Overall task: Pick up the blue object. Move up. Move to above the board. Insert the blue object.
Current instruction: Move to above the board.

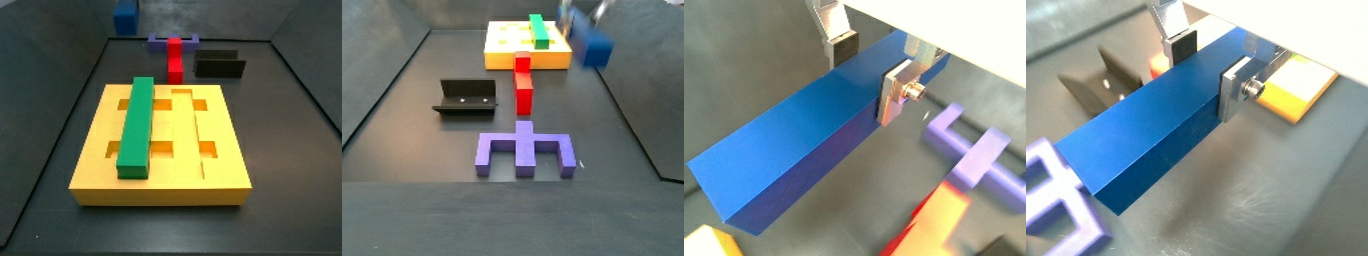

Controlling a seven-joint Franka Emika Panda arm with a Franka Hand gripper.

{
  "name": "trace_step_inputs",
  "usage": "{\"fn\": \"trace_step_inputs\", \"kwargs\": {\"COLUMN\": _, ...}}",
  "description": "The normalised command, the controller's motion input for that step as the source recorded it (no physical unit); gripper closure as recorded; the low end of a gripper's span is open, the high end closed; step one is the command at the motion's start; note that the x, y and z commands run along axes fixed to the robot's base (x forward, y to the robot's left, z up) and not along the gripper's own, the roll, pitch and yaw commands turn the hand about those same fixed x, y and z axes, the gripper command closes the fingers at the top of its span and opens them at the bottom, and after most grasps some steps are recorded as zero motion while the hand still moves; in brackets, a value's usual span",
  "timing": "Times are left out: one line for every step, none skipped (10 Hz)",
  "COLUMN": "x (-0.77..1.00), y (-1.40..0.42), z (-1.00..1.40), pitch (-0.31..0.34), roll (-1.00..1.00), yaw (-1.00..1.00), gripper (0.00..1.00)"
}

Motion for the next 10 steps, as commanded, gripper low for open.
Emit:
{"fn": "trace_step_inputs", "kwargs": {"x": 0.0, "y": 0.01, "z": 1.4, "pitch": 0.037, "roll": -0.11, "yaw": -0.01, "gripper": 1.0}}
{"fn": "trace_step_inputs", "kwargs": {"x": 0.01, "y": 0.0, "z": 1.4, "pitch": 0.063, "roll": -0.11, "yaw": -0.01, "gripper": 1.0}}
{"fn": "trace_step_inputs", "kwargs": {"x": -0.03, "y": 0.0, "z": 1.4, "pitch": 0.06, "roll": -0.1, "yaw": -0.01, "gripper": 1.0}}
{"fn": "trace_step_inputs", "kwargs": {"x": 0.0, "y": 0.0, "z": 0.74, "pitch": 0.035, "roll": -0.09, "yaw": -0.01, "gripper": 1.0}}
{"fn": "trace_step_inputs", "kwargs": {"x": 0.04, "y": 0.01, "z": 0.22, "pitch": 0.033, "roll": -0.09, "yaw": -0.01, "gripper": 1.0}}
{"fn": "trace_step_inputs", "kwargs": {"x": 0.52, "y": -1.4, "z": 0.23, "pitch": 0.362, "roll": -0.04, "yaw": -0.27, "gripper": 1.0}}
{"fn": "trace_step_inputs", "kwargs": {"x": 0.5, "y": -1.4, "z": 0.22, "pitch": 0.374, "roll": -0.01, "yaw": -0.27, "gripper": 1.0}}
{"fn": "trace_step_inputs", "kwargs": {"x": 0.56, "y": -1.4, "z": 0.22, "pitch": 0.365, "roll": 0.04, "yaw": -0.07, "gripper": 1.0}}
{"fn": "trace_step_inputs", "kwargs": {"x": 0.58, "y": -1.4, "z": 0.22, "pitch": 0.329, "roll": 0.01, "yaw": -0.06, "gripper": 1.0}}
{"fn": "trace_step_inputs", "kwargs": {"x": 0.58, "y": -1.4, "z": 0.22, "pitch": 0.247, "roll": 0.01, "yaw": -0.02, "gripper": 1.0}}
